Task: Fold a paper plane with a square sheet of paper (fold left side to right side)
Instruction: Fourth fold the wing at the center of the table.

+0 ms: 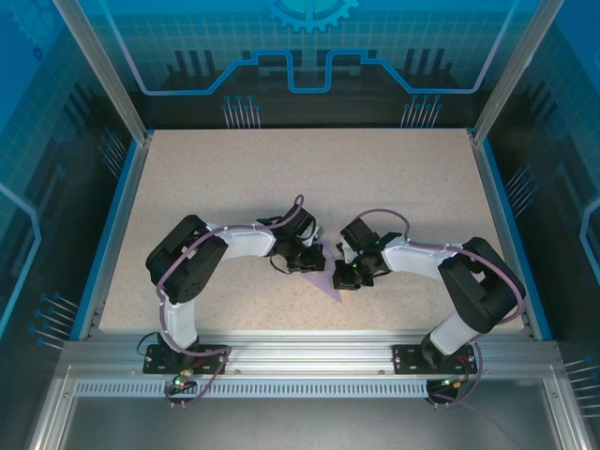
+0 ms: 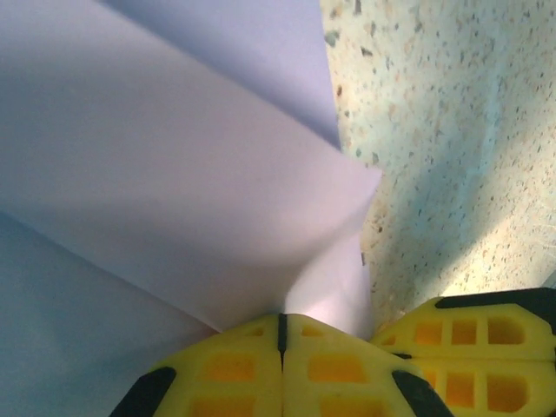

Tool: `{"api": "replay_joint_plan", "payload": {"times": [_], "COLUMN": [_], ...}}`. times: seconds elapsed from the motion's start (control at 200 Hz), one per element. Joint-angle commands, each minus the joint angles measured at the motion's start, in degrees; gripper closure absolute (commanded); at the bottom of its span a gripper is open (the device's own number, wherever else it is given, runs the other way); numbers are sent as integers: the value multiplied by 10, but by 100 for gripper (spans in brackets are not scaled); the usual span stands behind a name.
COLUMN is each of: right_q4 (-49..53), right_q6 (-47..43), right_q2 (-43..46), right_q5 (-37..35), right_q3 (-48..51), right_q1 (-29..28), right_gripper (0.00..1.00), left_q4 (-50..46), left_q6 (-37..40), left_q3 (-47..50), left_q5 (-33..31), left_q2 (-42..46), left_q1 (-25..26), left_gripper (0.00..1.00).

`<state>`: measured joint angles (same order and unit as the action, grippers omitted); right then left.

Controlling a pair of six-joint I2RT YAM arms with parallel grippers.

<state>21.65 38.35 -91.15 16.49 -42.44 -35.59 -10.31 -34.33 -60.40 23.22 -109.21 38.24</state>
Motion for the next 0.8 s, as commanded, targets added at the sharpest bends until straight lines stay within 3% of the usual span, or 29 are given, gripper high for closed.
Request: {"api": "replay_joint_plan", "payload": {"times": [0.0,0.795], "right_q4": [67,67], "right_q6": [-8,-7], "right_q2": [-40,-51], "right_q5": [-61,-57], "right_q3": [33,34], "right_q1": [-9,-14], "right_gripper": [100,100], "left_q4": [-20,-6], "left_q6": [20,31], "left_q3": [-11,-32], "left_q5": [-60,-52], "left_q2": [-17,-47], "left_q1": [-31,-118], "left_gripper": [93,93]}}
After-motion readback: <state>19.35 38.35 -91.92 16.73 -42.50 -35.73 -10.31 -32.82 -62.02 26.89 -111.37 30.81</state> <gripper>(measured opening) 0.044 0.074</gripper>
